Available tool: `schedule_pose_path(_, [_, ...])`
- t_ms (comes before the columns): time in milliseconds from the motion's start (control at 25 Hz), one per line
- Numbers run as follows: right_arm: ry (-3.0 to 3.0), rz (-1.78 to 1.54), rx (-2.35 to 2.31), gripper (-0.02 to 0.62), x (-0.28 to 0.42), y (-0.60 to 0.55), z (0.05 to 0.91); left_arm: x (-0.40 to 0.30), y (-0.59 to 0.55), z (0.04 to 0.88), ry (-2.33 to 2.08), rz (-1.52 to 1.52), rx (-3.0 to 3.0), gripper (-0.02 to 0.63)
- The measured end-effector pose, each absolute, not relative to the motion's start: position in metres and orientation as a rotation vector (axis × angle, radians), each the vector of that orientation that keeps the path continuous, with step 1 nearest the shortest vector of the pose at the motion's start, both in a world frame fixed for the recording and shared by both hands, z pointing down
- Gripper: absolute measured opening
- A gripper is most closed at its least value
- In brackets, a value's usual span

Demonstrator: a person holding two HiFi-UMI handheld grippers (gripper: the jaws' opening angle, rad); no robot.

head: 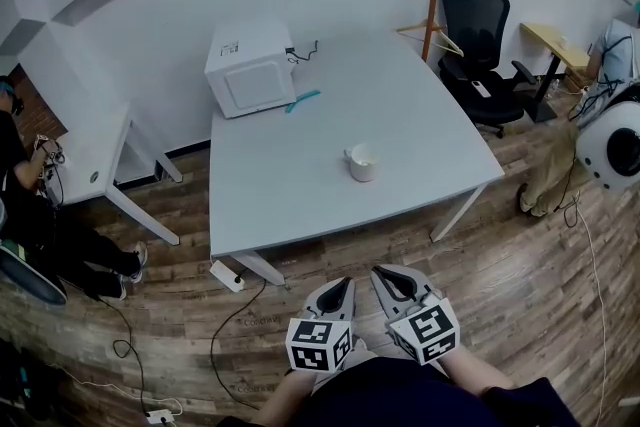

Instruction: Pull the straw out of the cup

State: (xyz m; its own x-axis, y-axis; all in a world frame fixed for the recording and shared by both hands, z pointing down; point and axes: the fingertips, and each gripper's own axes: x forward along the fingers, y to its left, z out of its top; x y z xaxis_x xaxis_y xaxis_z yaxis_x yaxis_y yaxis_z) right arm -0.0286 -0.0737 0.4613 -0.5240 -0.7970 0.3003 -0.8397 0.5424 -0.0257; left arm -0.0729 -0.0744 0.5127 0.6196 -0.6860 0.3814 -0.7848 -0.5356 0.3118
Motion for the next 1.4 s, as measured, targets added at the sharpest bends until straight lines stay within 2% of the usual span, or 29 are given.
schedule_pose_path(680, [-2.482, 0.266, 1.446, 0.031, -0.021, -0.113, 0.465, -0.081, -0.112, 0.515, -1.158, 0.31, 2.383, 0.017])
schedule_pose_path(1400, [-2.461, 0.282, 1.43, 0.031, 0.008, -0.215, 0.478, -0.064, -0.206, 0.519, -1.205, 0.316, 2.368, 0.017])
